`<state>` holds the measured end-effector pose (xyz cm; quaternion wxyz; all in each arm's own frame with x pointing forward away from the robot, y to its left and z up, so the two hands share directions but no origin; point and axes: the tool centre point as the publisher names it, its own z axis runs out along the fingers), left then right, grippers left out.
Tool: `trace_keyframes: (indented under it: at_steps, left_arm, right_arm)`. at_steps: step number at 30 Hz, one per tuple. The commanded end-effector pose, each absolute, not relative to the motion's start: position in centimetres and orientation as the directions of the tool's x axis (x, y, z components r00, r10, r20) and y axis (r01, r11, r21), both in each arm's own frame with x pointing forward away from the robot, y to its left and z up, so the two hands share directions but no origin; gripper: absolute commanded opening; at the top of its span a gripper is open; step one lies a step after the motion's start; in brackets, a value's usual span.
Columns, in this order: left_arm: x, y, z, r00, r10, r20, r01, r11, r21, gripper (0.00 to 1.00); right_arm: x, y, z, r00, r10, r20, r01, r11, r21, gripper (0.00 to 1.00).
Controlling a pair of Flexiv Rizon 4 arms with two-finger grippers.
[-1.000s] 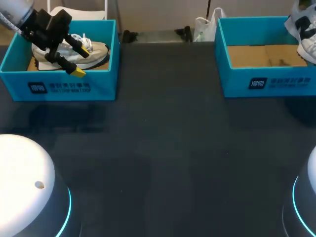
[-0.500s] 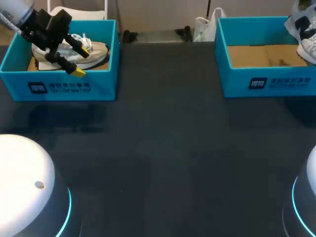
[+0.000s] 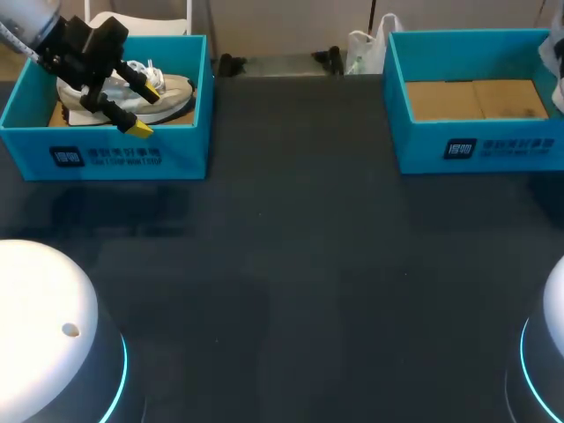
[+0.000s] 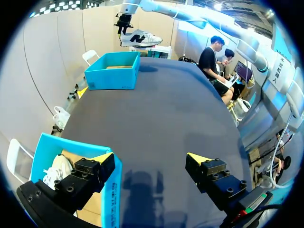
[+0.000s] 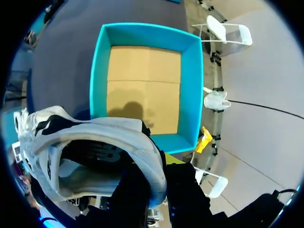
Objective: Take the shoe out of the shoebox, open the shoe tongue, remove and reinsert the insole, then place the shoe into the shoebox
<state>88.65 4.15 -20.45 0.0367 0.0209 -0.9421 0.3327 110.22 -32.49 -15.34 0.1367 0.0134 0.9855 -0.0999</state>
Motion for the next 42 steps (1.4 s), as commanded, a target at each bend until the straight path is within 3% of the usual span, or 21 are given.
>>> trace_keyframes:
  at_steps: [1, 9, 19, 29, 36, 42]
  left_arm:
    - [88.7, 4.2, -20.4, -0.996, -0.013, 0.084, -0.063, 0.779, -0.623, 1.0]
    - [88.7, 4.2, -20.4, -0.996, -0.013, 0.084, -0.063, 0.779, -0.623, 1.0]
    - [88.7, 4.2, -20.4, -0.996, -0.013, 0.084, -0.063, 0.779, -0.623, 1.0]
    - [88.7, 4.2, -20.4, -0.996, -0.013, 0.084, -0.063, 0.779, -0.623, 1.0]
    - [88.7, 4.2, -20.4, -0.996, -0.013, 0.084, -0.063, 0.779, -0.623, 1.0]
    - [88.7, 4.2, -20.4, -0.996, -0.013, 0.084, -0.063, 0.779, -0.623, 1.0]
  right_arm:
    - [109.7, -33.6, -15.9, -0.96, 0.049, -0.276, 0.102, 0.978, -0.182, 0.0]
    - [109.0, -34.7, -15.3, -0.904, 0.308, -0.296, 0.375, 0.904, -0.204, 0.0]
    - [107.7, -35.6, -14.4, -0.587, 0.745, -0.316, 0.786, 0.618, -0.005, 0.0]
    - [107.5, -35.3, -14.7, -0.397, 0.86, -0.32, 0.907, 0.42, 0.006, 0.0]
    - [105.6, -36.0, -14.4, -0.132, 0.921, -0.367, 0.987, 0.156, 0.035, 0.0]
    - [104.5, -35.9, -14.5, 0.016, 0.935, -0.354, 1.0, -0.011, 0.017, 0.0]
